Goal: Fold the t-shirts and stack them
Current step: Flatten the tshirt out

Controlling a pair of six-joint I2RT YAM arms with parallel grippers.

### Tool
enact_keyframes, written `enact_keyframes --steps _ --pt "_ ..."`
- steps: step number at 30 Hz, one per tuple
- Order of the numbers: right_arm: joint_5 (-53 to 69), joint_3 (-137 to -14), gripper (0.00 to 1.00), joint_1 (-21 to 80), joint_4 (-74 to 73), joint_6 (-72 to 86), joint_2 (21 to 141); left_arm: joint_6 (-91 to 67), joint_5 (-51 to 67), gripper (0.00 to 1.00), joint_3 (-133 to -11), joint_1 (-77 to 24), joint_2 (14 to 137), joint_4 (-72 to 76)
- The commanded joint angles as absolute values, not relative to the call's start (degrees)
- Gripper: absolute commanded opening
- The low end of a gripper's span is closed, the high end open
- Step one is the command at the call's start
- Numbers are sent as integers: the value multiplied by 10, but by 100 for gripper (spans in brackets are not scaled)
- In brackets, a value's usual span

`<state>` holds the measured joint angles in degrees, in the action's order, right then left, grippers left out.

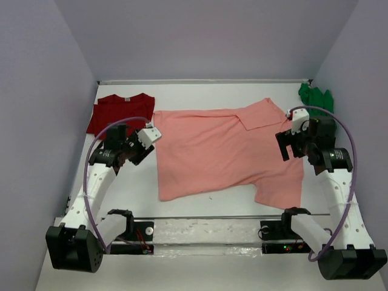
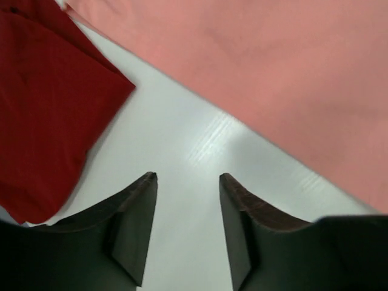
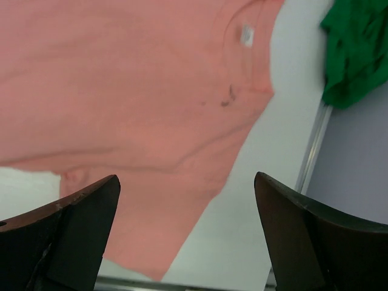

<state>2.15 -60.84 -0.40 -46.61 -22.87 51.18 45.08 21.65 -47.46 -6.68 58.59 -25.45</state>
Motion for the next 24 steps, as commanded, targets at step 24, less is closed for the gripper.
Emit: enact_keyframes --steps 24 --pt "16 -598 90 -8 -541 -202 624 556 233 64 -439 -123 597 -317"
